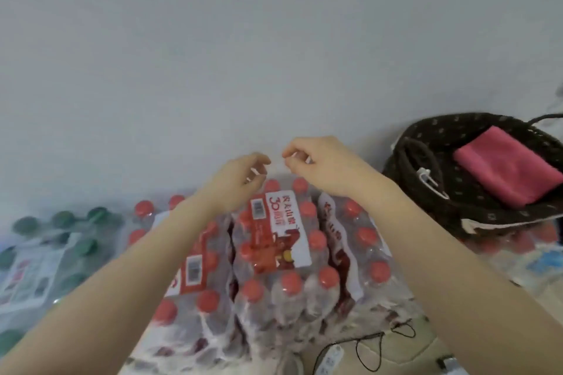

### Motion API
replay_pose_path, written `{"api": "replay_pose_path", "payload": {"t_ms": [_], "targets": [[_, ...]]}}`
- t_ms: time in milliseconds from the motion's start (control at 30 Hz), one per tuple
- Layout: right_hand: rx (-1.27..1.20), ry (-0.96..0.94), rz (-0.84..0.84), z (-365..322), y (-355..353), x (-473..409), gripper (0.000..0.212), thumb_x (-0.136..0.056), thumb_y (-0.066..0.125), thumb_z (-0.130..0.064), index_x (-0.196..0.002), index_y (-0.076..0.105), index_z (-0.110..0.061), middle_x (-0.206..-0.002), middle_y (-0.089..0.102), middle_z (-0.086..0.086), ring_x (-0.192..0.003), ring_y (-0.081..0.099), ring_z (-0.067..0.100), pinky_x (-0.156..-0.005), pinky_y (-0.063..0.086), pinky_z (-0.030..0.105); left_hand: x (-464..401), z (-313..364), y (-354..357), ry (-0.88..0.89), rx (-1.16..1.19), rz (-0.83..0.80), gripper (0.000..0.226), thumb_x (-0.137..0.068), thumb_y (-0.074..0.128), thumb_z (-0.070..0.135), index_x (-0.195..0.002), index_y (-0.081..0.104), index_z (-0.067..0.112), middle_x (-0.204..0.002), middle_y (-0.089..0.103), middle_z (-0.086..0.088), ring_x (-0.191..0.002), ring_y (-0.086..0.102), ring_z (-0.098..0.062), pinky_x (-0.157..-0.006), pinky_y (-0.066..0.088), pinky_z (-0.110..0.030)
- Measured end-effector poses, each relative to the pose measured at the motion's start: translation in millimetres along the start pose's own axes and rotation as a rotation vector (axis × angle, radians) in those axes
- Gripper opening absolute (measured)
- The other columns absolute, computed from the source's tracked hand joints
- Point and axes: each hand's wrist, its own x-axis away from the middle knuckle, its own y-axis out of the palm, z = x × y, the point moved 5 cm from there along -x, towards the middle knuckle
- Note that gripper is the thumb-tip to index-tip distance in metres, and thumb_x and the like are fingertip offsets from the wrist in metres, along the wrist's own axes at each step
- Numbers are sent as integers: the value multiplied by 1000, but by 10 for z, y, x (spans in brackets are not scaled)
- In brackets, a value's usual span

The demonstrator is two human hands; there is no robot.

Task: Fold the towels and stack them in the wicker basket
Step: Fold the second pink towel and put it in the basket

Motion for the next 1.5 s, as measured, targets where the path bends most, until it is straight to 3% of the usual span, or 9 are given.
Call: {"api": "replay_pose_path", "payload": {"t_ms": [367, 467, 633, 800, 933, 1067, 1200, 1333, 1500], "targets": [[96, -345, -581, -2017, 2752, 737, 25, -94, 46, -28, -108, 62, -14, -105, 64, 3, -94, 57, 19, -83, 46, 33, 3620, -1429, -653, -699, -91, 218, 29, -93, 46, 19, -120, 54, 16, -114, 63, -3, -99, 60, -23, -87, 47, -31], [91, -437, -723, -2572, 3447, 1205, 25, -94, 45, -27, -105, 62, -13, -104, 64, 4, -95, 58, 21, -84, 47, 33, 4772, -1507, -752, -850, -109, 309, 27, -92, 44, 16, -115, 56, 17, -106, 62, 4, -83, 57, -17, -72, 39, -24], [30, -569, -960, -3626, 4512, 2085, 18, -93, 47, -22, -95, 62, -13, -83, 63, -3, -66, 55, 9, -66, 47, 25, 6861, -1466, -664, -1155, -59, 335, 30, -94, 44, 20, -122, 54, 16, -117, 61, -3, -100, 58, -20, -86, 42, -25], [103, -746, -1109, -4648, 5251, 2755, 17, -93, 46, -23, -96, 61, -15, -85, 63, -5, -67, 57, 8, -68, 49, 27, 8468, -1381, -682, -1452, 92, 617, 29, -95, 43, 24, -121, 54, 17, -118, 59, 3, -96, 55, -16, -79, 40, -23], [67, -808, -1159, -5282, 5701, 3076, 15, -93, 47, -26, -90, 60, -20, -80, 61, -9, -68, 57, 7, -65, 45, 25, 9198, -1506, -694, -1535, 156, 836, 25, -93, 46, 22, -115, 58, 16, -111, 61, 2, -90, 55, -14, -66, 40, -21], [117, -925, -1176, -5978, 6213, 3228, 18, -91, 47, -26, -91, 63, -18, -85, 62, -6, -72, 59, 8, -71, 49, 31, 9792, -1732, -831, -1569, 204, 901, 23, -92, 47, 23, -112, 59, 17, -106, 61, 2, -89, 58, -16, -83, 48, -30], [71, -965, -1202, -6894, 6765, 3414, 15, -90, 49, -24, -86, 63, -20, -88, 64, -4, -72, 62, 12, -69, 49, 33, 10568, -1982, -1172, -1661, 199, 966, 24, -93, 46, 22, -113, 59, 17, -99, 57, 5, -89, 57, -16, -78, 42, -25], [60, -945, -1324, -7825, 7261, 3782, 20, -89, 52, -22, -72, 61, -20, -64, 57, -7, -61, 52, 12, -60, 41, 24, 11397, -2165, -1620, -1721, 213, 1060, 25, -93, 48, 23, -114, 60, 15, -108, 63, -2, -91, 57, -17, -75, 41, -25], [68, -997, -1456, -8676, 7899, 4497, 17, -90, 52, -20, -85, 64, -10, -68, 59, -7, -48, 51, 1, -57, 40, 19, 12318, -2285, -1875, -1751, 188, 1318, 27, -93, 49, 20, -117, 58, 13, -110, 64, -4, -97, 60, -19, -72, 39, -22]]}}
